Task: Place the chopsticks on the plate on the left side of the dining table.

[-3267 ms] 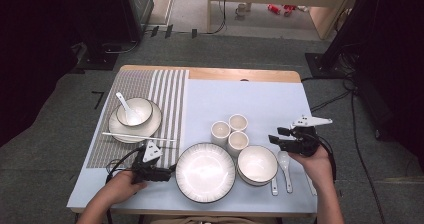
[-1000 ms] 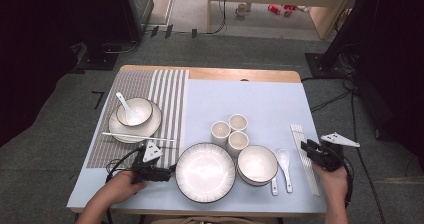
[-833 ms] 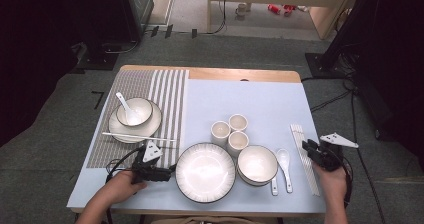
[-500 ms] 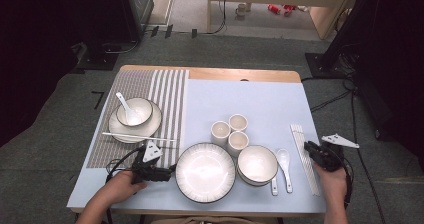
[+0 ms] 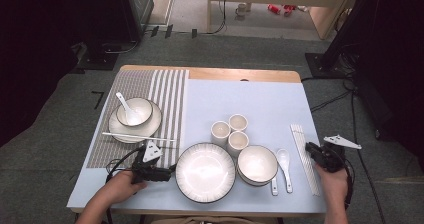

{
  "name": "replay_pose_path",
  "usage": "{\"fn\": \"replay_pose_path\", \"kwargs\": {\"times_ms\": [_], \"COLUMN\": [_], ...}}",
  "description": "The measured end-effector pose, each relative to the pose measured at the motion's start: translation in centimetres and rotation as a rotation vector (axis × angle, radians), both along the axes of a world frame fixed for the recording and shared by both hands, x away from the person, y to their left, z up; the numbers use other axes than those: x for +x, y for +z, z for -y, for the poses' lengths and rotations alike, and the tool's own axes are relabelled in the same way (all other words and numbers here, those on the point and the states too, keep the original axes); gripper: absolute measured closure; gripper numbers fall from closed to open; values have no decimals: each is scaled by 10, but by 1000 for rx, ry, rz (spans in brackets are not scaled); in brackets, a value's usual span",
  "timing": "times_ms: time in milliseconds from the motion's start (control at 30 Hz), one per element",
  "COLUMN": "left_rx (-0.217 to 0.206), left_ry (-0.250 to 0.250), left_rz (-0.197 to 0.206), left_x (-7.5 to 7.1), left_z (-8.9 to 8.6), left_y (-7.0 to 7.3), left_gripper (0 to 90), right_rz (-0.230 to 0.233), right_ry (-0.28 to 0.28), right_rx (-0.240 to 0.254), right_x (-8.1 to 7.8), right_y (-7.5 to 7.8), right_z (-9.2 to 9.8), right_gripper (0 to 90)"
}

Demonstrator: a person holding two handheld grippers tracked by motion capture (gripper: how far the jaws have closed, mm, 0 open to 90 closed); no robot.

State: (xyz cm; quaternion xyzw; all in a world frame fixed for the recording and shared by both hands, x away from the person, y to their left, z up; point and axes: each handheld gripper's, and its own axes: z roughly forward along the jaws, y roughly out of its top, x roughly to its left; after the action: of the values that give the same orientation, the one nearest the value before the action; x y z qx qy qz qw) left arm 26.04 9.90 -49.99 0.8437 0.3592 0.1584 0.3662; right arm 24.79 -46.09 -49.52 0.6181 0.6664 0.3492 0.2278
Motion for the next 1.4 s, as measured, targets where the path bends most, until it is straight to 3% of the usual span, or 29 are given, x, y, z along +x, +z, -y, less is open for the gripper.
{"fn": "replay_pose_path", "kwargs": {"times_ms": [600,1000,1400], "left_rx": [0,2,-2], "left_ry": [1,-1,-1], "left_rz": [1,0,-1], "left_x": [0,0,0], "left_z": [0,0,-1], "left_y": [0,0,0], "left_gripper": [135,135,135], "right_rz": [-36,-20,-1], "right_ry": [-8,-3,-22], "right_rx": [-17,-44,-20], "right_x": [2,17,33], "right_y": [0,-1,-6], "right_z": [1,0,8], "right_gripper": [836,837,832]}}
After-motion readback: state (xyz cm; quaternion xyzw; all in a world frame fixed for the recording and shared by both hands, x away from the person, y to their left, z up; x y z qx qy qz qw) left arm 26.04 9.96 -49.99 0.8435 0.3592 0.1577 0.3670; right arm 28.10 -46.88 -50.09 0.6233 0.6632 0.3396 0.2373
